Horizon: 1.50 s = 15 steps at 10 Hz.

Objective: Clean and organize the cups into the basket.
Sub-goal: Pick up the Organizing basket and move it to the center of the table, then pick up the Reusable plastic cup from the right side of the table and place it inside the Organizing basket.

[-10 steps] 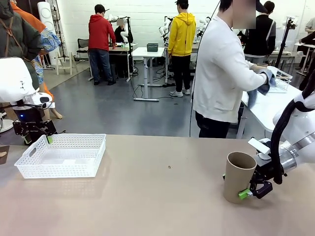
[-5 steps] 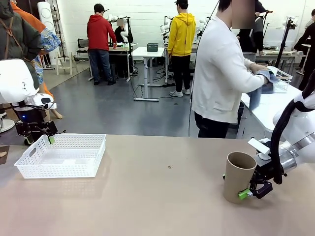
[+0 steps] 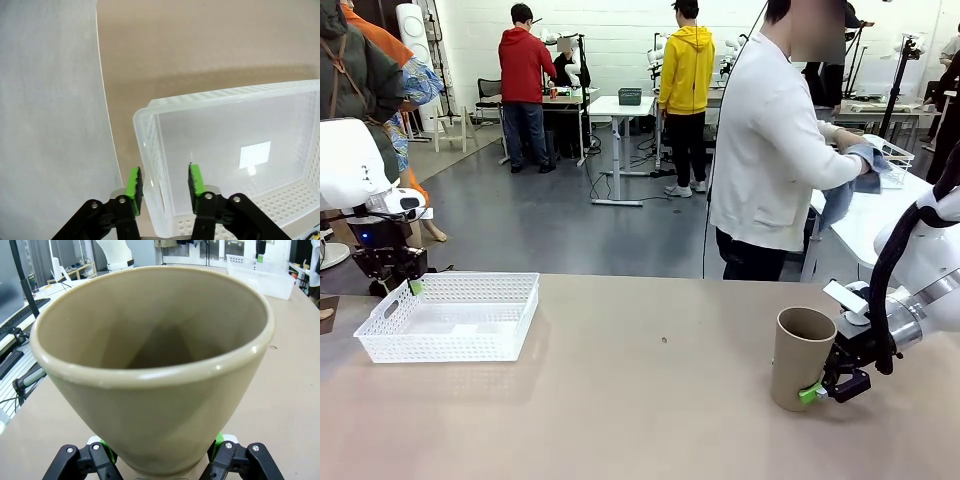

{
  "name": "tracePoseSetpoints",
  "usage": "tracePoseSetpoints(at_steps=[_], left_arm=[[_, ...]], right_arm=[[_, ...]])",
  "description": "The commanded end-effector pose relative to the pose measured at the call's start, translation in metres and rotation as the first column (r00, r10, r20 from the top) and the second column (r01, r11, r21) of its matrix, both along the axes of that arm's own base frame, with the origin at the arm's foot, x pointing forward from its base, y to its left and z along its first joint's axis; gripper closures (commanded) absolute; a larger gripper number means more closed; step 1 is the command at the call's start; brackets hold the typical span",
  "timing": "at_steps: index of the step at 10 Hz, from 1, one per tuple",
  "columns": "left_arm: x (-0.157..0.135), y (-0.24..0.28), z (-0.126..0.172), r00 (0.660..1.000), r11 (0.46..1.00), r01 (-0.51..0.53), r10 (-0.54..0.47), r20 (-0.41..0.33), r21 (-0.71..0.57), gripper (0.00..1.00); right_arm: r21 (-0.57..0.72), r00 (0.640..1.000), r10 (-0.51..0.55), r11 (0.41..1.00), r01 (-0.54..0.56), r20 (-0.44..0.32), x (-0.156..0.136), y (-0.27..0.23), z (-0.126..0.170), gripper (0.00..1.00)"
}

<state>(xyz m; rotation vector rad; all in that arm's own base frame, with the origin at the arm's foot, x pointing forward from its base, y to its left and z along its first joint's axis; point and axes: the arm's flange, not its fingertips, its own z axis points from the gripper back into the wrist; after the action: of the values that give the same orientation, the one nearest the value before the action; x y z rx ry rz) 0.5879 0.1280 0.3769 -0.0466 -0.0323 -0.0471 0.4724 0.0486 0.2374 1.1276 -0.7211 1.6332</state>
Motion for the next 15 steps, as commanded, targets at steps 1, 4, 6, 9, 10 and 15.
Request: tracePoseSetpoints(at_steps=[1,4,6,9,10,15], left_arm=[[0.000,0.002,0.000,1.000,1.000,0.027,-0.026,0.017,-0.016,0.90],[-0.001,0.003,0.000,0.999,0.999,0.030,-0.030,0.018,-0.012,1.00],[-0.001,0.002,0.000,0.999,0.999,0.032,-0.032,0.019,-0.011,1.00],[-0.002,0.002,0.000,0.999,0.999,0.034,-0.034,0.022,-0.007,1.00],[-0.003,0.002,0.000,0.999,0.999,0.036,-0.035,0.025,-0.005,1.00],[-0.039,-0.032,0.025,0.999,0.999,0.049,-0.049,0.000,-0.014,1.00]], right_arm=[[-0.012,1.000,-0.001,1.000,0.001,0.014,-0.005,0.006,-0.005,0.80],[-0.013,1.000,0.002,1.000,-0.002,0.013,-0.005,0.006,-0.005,0.80],[-0.012,1.000,0.001,1.000,-0.001,0.011,-0.005,0.006,-0.005,1.00],[-0.013,1.000,0.002,1.000,-0.002,0.012,-0.005,0.006,-0.005,0.80],[-0.013,1.000,0.002,1.000,-0.002,0.014,-0.005,0.006,-0.006,1.00],[0.006,0.995,-0.103,0.995,0.103,0.009,-0.015,-0.001,0.018,1.00]])
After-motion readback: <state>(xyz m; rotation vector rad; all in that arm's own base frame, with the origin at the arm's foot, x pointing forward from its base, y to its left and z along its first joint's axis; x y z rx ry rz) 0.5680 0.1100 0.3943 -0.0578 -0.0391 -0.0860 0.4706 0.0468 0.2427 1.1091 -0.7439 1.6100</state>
